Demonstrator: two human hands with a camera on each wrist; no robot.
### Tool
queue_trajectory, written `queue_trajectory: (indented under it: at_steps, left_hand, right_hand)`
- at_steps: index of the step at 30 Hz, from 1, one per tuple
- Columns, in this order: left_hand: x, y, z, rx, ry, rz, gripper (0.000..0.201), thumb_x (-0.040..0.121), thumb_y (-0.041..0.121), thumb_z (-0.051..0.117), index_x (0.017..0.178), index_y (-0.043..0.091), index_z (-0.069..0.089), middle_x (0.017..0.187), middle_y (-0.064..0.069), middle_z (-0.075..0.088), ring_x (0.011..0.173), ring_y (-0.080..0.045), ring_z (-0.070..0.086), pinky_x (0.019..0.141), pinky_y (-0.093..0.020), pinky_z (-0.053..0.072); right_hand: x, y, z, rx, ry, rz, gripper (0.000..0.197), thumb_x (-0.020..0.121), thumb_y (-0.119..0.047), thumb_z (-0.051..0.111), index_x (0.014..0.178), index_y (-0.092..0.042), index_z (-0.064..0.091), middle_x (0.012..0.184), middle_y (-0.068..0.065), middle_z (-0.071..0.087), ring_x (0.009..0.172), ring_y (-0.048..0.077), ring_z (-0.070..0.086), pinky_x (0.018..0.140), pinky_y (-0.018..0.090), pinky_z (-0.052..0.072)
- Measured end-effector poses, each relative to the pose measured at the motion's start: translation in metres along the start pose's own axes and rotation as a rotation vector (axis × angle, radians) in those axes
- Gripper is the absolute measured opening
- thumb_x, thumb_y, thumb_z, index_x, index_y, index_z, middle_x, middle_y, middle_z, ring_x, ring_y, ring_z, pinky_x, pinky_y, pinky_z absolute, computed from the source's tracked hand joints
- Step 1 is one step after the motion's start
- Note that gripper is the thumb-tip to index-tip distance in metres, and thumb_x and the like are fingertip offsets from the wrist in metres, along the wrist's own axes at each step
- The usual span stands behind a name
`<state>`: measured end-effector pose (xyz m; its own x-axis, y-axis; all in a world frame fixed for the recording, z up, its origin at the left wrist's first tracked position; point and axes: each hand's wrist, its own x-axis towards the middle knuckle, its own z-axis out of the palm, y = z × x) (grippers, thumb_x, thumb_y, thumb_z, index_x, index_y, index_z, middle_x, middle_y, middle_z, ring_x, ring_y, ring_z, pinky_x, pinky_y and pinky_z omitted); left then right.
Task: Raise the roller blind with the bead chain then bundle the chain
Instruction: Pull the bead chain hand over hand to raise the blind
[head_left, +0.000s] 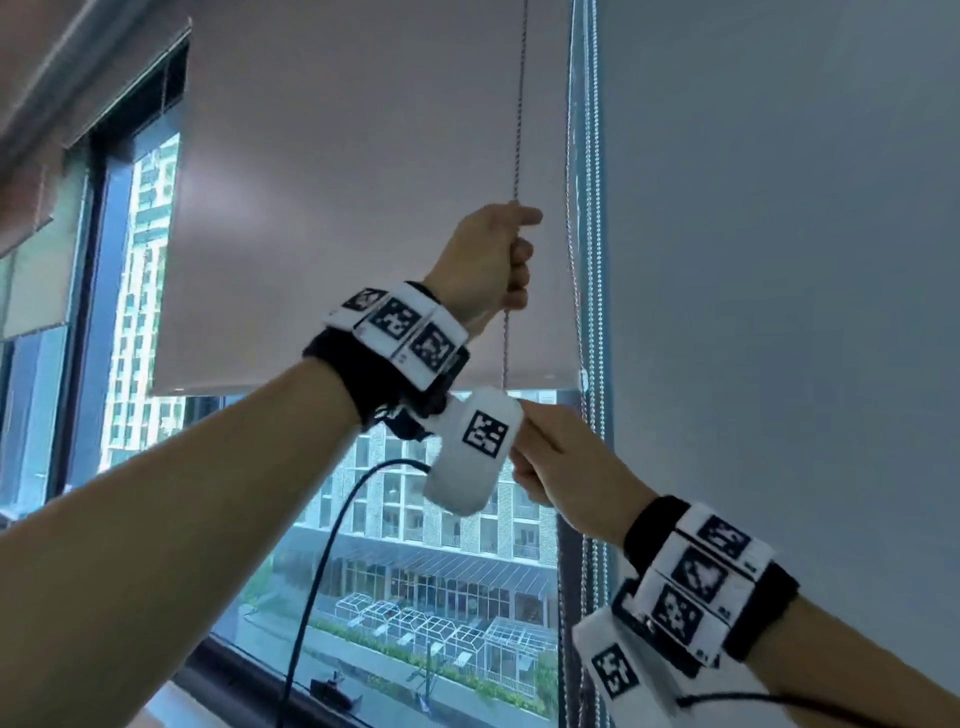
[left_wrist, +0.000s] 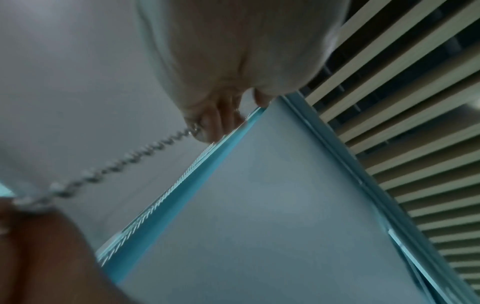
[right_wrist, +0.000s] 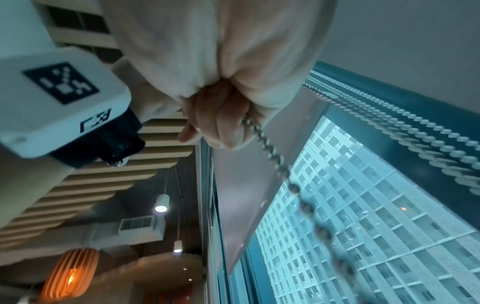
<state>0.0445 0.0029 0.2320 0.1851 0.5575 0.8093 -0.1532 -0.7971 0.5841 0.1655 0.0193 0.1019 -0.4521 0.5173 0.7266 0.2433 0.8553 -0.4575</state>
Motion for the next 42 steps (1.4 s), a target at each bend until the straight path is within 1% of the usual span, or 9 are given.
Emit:
queue_trajectory:
  at_steps: [3,5,11,15,23,28,33,36,42]
  left_hand:
    - [-0.004,-0.016,0.011,0.089,0.016,0.077,0.030,0.102,0.015,0.024,0.089,0.011,0.050,0.048,0.008,0.030,0.036,-0.006,0.018,0.038,-0.015,0.017]
    - [-0.011,-0.025,0.019,0.088,0.000,0.117,0.030,0.102,0.014,0.025,0.087,0.011,0.050,0.051,0.005,0.028,0.037,-0.006,0.018,0.038,-0.014,0.017]
    - [-0.051,-0.059,0.031,0.047,-0.085,0.092,0.024,0.103,0.014,0.027,0.098,0.005,0.049,0.055,0.001,0.027,0.036,-0.002,0.021,0.034,-0.015,0.020]
    - [-0.078,-0.086,0.027,0.032,-0.252,0.024,0.028,0.101,0.011,0.030,0.088,0.018,0.054,0.052,0.007,0.041,0.043,-0.010,0.029,0.044,-0.024,0.017]
    - [-0.027,-0.056,-0.023,-0.124,-0.165,-0.042,0.034,0.095,0.017,0.037,0.113,-0.004,0.057,0.104,-0.025,0.060,0.094,-0.033,0.059,0.086,-0.042,0.050]
    - [0.023,0.009,-0.019,-0.209,-0.173,-0.025,0.037,0.101,0.032,0.032,0.111,0.002,0.051,0.087,-0.010,0.063,0.072,-0.021,0.063,0.061,-0.027,0.053]
    - [0.034,0.003,-0.004,-0.061,-0.055,0.016,0.029,0.100,0.013,0.030,0.081,0.009,0.051,0.045,0.010,0.035,0.035,-0.003,0.027,0.035,-0.015,0.021]
    - [0.028,-0.006,0.006,-0.051,-0.023,0.102,0.034,0.098,0.005,0.028,0.069,0.013,0.042,0.047,0.006,0.030,0.030,-0.001,0.023,0.031,-0.011,0.017]
    - [-0.003,-0.042,0.009,0.128,-0.066,0.267,0.031,0.097,0.020,0.036,0.067,0.022,0.044,0.050,0.010,0.039,0.039,0.000,0.034,0.042,-0.016,0.030]
  right_hand:
    - [0.006,-0.006,-0.011,0.176,-0.142,0.187,0.033,0.103,-0.016,0.040,0.095,0.008,0.061,0.073,0.015,0.057,0.058,0.017,0.052,0.055,0.022,0.047]
    - [0.018,-0.019,-0.024,0.402,-0.088,0.216,0.027,0.097,-0.017,0.046,0.089,-0.007,0.070,0.089,0.014,0.066,0.078,0.022,0.063,0.075,0.029,0.055]
    - [0.077,-0.075,-0.089,0.871,0.243,0.037,0.024,0.082,-0.009,0.044,0.101,-0.003,0.058,0.088,0.014,0.063,0.087,0.027,0.061,0.080,0.031,0.048]
    - [0.095,-0.088,-0.086,0.615,0.368,0.014,0.034,0.103,-0.021,0.032,0.085,-0.007,0.058,0.047,-0.008,0.037,0.037,0.006,0.032,0.036,0.016,0.027]
    - [0.059,-0.048,-0.041,0.223,0.353,-0.068,0.036,0.105,-0.020,0.035,0.075,-0.010,0.054,0.051,-0.006,0.027,0.035,0.004,0.021,0.034,0.016,0.020]
    - [0.032,-0.026,-0.012,0.237,0.224,-0.003,0.038,0.102,-0.021,0.038,0.069,-0.015,0.056,0.055,0.000,0.023,0.037,0.007,0.016,0.038,0.017,0.014]
    - [0.008,-0.001,0.000,0.367,0.023,0.100,0.038,0.095,-0.031,0.054,0.057,-0.027,0.060,0.050,-0.006,0.036,0.038,0.009,0.029,0.038,0.020,0.027]
    - [0.020,-0.001,-0.022,0.509,-0.034,0.118,0.022,0.076,-0.021,0.063,0.088,-0.005,0.073,0.082,0.017,0.065,0.068,0.024,0.062,0.063,0.028,0.055]
    - [0.092,-0.064,-0.086,0.756,0.210,-0.046,0.039,0.074,-0.021,0.052,0.108,-0.003,0.060,0.093,0.018,0.065,0.087,0.031,0.063,0.080,0.037,0.050]
